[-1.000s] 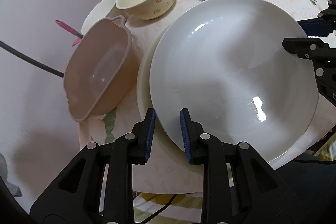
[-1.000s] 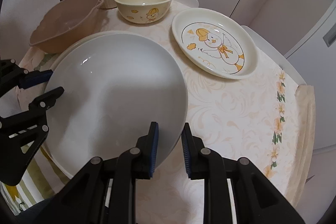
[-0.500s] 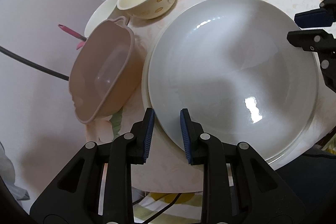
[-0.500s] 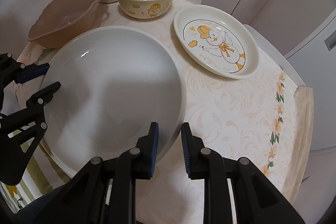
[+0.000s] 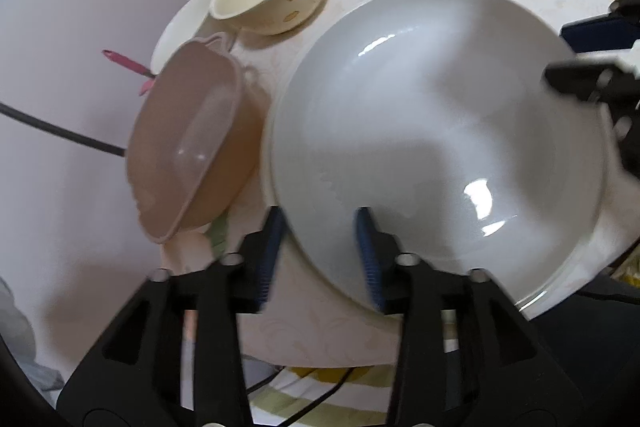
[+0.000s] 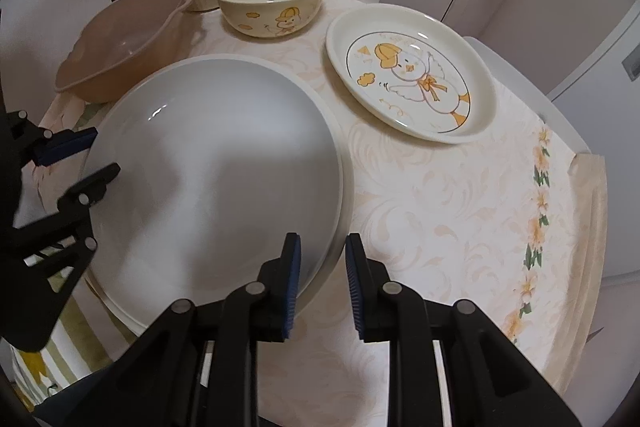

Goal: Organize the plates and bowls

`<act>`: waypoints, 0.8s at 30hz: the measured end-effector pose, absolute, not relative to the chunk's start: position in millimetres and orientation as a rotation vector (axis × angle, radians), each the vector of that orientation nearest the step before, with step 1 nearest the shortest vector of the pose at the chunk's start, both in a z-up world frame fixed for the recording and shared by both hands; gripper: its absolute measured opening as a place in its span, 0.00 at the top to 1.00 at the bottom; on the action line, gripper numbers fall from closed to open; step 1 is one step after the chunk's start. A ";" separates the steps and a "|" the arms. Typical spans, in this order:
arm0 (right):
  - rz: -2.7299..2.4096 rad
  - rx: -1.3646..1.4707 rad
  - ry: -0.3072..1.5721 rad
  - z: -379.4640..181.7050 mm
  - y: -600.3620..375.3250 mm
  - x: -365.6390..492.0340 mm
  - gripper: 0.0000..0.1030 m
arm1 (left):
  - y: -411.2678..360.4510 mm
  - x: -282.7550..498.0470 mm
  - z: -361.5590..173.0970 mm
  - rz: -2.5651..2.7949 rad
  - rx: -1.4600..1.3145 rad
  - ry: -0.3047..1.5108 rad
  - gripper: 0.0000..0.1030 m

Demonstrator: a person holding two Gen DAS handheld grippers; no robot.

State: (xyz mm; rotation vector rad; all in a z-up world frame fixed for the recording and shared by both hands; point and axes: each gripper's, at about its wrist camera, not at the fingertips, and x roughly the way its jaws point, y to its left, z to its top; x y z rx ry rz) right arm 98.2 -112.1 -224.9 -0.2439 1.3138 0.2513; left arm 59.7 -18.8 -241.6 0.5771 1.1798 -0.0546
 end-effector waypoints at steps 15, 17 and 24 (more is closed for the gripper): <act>0.194 0.162 1.194 -163.0 -202.8 101.1 0.50 | 1.6 75.5 -145.3 -0.201 0.222 1.078 0.33; 0.204 0.222 1.129 -145.9 -225.5 111.7 0.13 | 0.1 91.2 -129.3 -0.220 0.121 1.037 0.00; 0.284 0.187 1.060 -129.7 -274.4 168.3 0.00 | -24.7 151.4 -143.7 -0.261 -0.156 1.077 0.01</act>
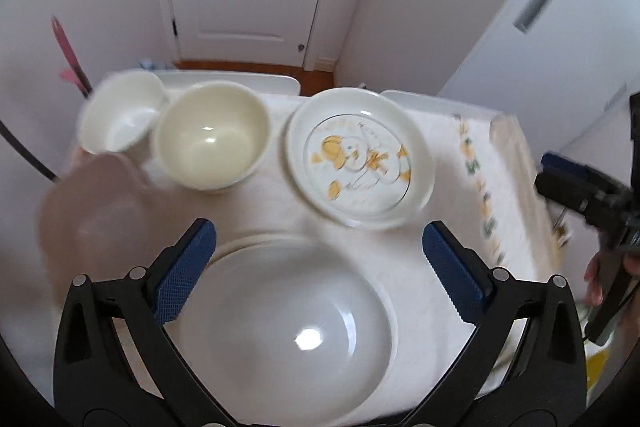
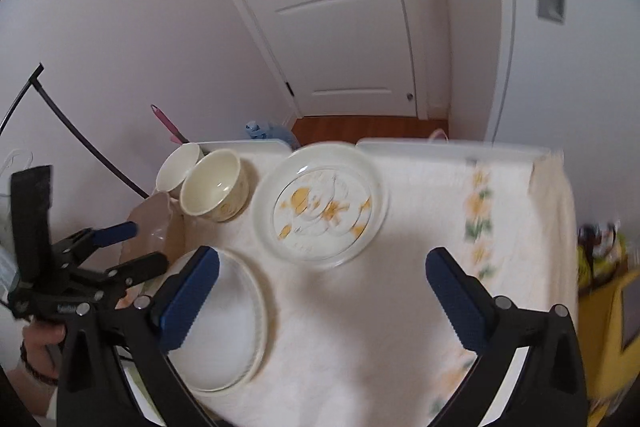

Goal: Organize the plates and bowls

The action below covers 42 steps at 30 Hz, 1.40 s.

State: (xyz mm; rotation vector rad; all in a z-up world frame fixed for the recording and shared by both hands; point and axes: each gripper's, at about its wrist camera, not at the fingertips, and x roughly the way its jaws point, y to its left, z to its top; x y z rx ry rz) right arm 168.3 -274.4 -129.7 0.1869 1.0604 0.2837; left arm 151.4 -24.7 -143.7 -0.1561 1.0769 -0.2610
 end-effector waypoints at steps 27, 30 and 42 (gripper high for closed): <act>0.658 -0.052 1.300 -272.6 -262.7 307.5 0.80 | -44.9 223.3 -250.9 0.024 -0.380 1.224 0.79; 0.666 -0.046 1.296 -272.5 -263.4 308.9 0.80 | -48.6 227.2 -248.0 0.032 -0.361 1.227 0.79; 0.612 0.036 1.257 -227.3 -269.5 284.7 0.80 | -50.8 205.6 -192.4 -0.047 -0.291 1.176 0.79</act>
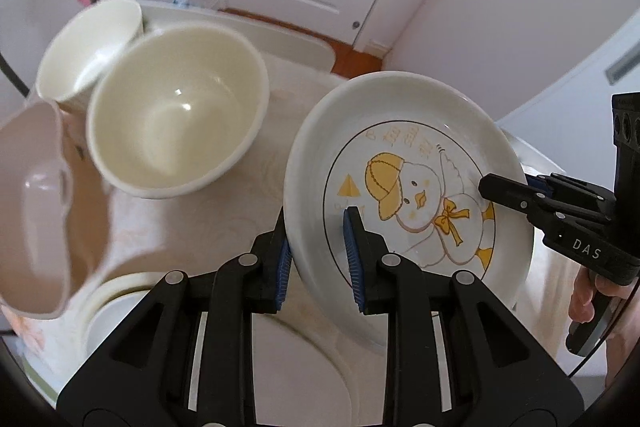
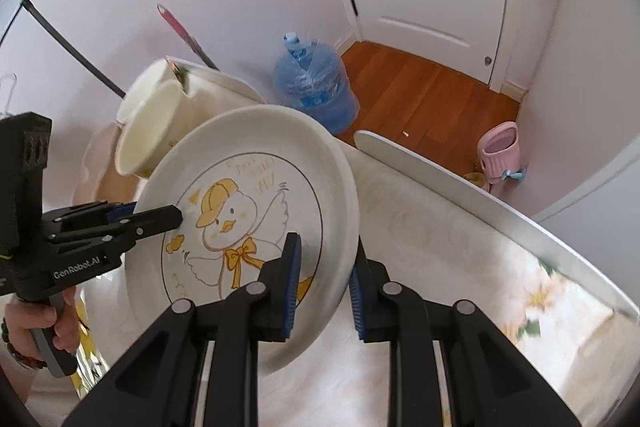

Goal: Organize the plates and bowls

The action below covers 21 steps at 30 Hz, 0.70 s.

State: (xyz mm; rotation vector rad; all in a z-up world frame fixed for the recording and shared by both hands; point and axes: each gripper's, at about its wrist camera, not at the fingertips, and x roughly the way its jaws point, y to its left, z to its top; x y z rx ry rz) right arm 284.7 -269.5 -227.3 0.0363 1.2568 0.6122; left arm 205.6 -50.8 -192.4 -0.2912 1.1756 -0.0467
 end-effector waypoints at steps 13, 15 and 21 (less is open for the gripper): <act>0.464 0.129 1.175 -154.5 -232.8 185.8 0.80 | -20.8 150.6 -130.5 -0.202 -0.129 1.094 0.79; 0.441 0.156 1.176 -152.8 -225.8 171.1 0.80 | -15.5 139.4 -131.8 -0.227 -0.109 1.098 0.79; 0.357 0.211 1.196 -160.1 -201.1 125.9 0.80 | 6.4 105.2 -142.9 -0.308 -0.080 1.143 0.79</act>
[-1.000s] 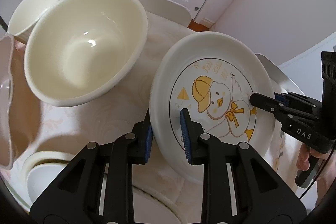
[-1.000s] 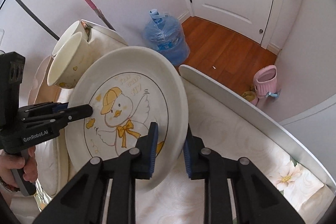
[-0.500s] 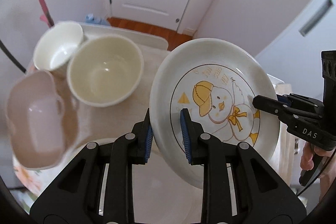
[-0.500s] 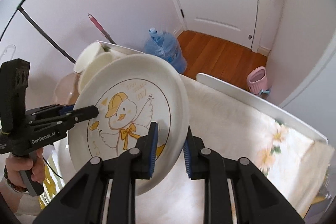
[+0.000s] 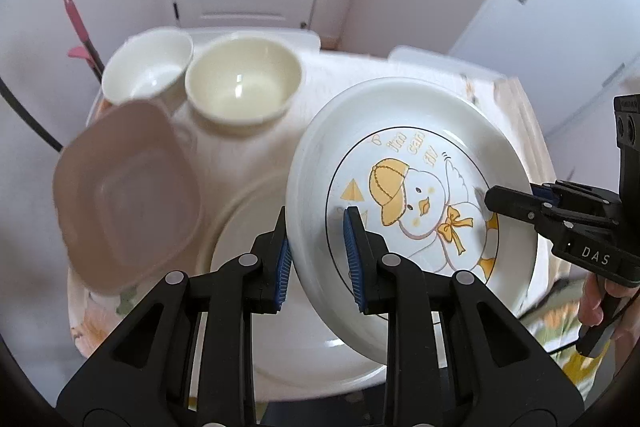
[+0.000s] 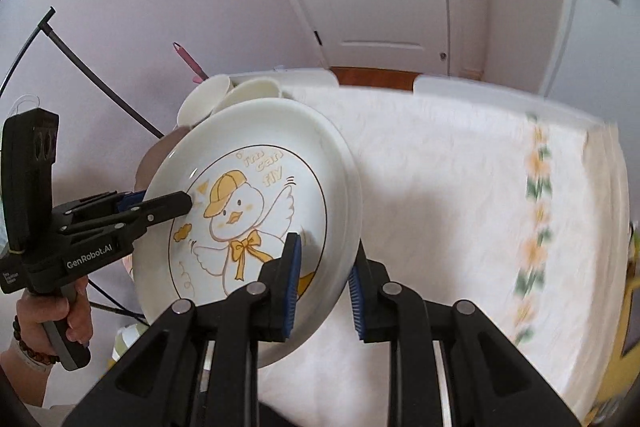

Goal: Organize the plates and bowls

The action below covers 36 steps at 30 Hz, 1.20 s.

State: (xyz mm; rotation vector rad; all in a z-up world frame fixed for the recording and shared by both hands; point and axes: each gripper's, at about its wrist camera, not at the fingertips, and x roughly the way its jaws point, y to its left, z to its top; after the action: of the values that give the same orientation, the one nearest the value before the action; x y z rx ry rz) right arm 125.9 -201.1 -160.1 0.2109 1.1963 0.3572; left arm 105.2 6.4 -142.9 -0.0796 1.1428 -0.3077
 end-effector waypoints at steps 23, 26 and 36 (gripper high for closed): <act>0.311 0.066 1.228 -202.4 -151.6 89.5 0.80 | 21.7 90.7 -218.6 -0.287 -0.032 1.241 0.79; 0.314 0.046 1.226 -204.5 -149.6 92.7 0.80 | 14.6 95.5 -223.3 -0.270 0.003 1.235 0.79; 0.322 -0.059 1.230 -212.9 -137.6 93.4 0.80 | -9.6 89.5 -219.1 -0.185 0.294 1.162 0.78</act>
State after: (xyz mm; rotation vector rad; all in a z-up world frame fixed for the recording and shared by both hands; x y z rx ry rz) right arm 93.4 -137.6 -212.9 -0.0595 1.2295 0.3223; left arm 89.5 -9.6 -219.1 0.2942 1.1618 -0.1854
